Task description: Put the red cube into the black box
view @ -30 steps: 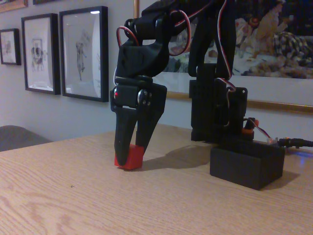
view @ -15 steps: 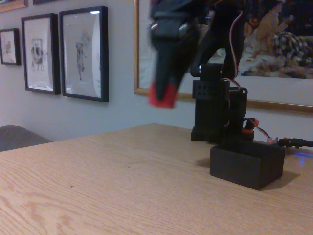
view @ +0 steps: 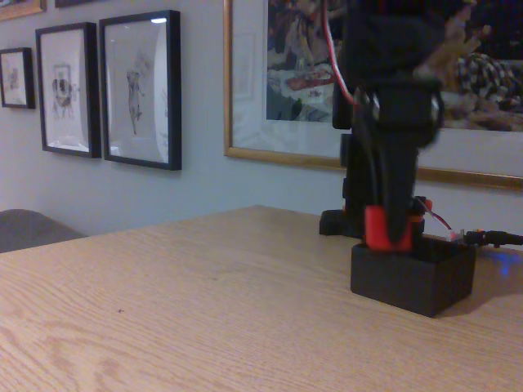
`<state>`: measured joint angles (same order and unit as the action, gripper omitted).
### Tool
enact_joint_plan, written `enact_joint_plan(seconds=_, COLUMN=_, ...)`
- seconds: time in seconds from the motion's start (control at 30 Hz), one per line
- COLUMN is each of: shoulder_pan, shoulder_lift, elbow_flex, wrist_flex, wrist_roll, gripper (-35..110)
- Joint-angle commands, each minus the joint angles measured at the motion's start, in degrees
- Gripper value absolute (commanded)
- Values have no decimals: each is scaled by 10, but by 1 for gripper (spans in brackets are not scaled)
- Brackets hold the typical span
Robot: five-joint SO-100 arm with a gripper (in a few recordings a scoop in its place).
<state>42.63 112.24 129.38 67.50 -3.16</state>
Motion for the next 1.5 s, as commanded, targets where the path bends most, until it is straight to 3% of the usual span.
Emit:
enact_joint_plan(seconds=0.0, shoulder_pan=36, shoulder_lift=-25, elbow_flex=-22, wrist_flex=-9, wrist_roll=-24, gripper=3)
enact_joint_plan(seconds=0.73, shoulder_pan=41, shoulder_lift=15, elbow_flex=-30, wrist_flex=49, wrist_roll=-14, gripper=3)
enact_joint_plan(seconds=1.23, shoulder_pan=40, shoulder_lift=34, elbow_flex=-20, wrist_flex=46, wrist_roll=4, gripper=26)
enact_joint_plan(seconds=1.47, shoulder_pan=15, shoulder_lift=35, elbow_flex=-40, wrist_flex=54, wrist_roll=0, gripper=24)
